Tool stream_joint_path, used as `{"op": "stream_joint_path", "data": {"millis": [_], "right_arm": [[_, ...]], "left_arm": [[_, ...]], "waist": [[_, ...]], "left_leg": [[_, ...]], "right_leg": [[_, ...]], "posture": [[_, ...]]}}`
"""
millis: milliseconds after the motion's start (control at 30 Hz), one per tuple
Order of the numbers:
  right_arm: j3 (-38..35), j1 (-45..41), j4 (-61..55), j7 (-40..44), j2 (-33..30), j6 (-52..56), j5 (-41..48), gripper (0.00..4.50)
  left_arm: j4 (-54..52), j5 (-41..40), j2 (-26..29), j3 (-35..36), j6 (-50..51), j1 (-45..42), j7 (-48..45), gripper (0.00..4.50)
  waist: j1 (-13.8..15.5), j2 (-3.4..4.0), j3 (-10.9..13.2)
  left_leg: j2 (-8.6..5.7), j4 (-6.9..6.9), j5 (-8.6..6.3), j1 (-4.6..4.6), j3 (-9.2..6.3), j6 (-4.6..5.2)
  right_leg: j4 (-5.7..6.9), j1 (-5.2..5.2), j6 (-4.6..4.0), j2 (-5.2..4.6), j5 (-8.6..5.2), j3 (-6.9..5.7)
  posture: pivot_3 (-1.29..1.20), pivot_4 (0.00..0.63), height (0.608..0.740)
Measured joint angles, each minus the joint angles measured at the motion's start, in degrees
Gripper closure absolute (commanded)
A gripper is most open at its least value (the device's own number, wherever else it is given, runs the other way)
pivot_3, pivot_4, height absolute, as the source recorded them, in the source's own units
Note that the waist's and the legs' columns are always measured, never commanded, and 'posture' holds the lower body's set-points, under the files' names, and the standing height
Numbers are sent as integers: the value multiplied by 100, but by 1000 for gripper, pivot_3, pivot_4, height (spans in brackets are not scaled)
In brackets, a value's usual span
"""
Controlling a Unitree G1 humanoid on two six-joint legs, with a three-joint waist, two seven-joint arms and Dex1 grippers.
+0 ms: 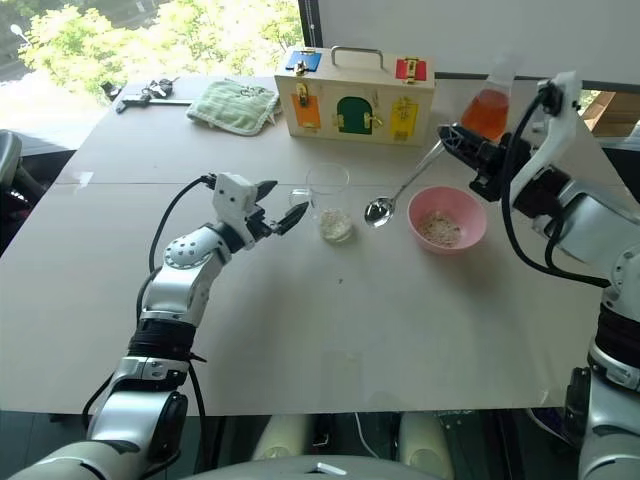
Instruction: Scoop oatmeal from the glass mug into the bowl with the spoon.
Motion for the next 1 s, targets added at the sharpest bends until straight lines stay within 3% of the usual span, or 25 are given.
{"op": "stream_joint_path", "data": {"millis": [133, 233, 467, 500, 1000], "right_arm": [[35, -484, 309, -61, -6, -167, -447, 4500], [85, -715, 415, 6, -5, -198, -640, 4500], [401, -1366, 493, 288, 198, -269, -1168, 4500], [474, -1408, 498, 353, 224, -268, -1252, 4500], [1535, -1725, 272, 2061, 403, -239, -2397, 4500]], "left_arm": [[441, 53, -260, 2, -222, -205, 84, 281], [574, 79, -342, 7, -299, -263, 103, 965], [836, 59, -527, 36, -490, -423, 126, 4228], [802, -66, -582, 66, -570, -481, 106, 4429], [715, -4, -568, 25, -582, -539, 161, 4429]], "waist": [[2, -1, 0], [-4, 0, 0], [-9, 0, 0], [-9, -1, 0], [-16, 1, -2]], "left_leg": [[0, 1, 0, -2, 15, -1], [1, 0, 1, -2, 19, -1], [2, 3, 1, -2, 21, -1], [3, 5, 1, -2, 21, -1], [3, 10, 1, -1, 21, -1]], "right_leg": [[-1, 0, 1, -1, 0, -2], [-1, -1, 1, -1, 0, -2], [3, -2, 1, 0, 1, -2], [3, -1, 1, -1, 1, -2], [6, -1, 1, 0, 1, -1]], "posture": [[0, 150, 740], [0, 150, 740], [0, 150, 740], [0, 150, 740], [0, 150, 740]]}}
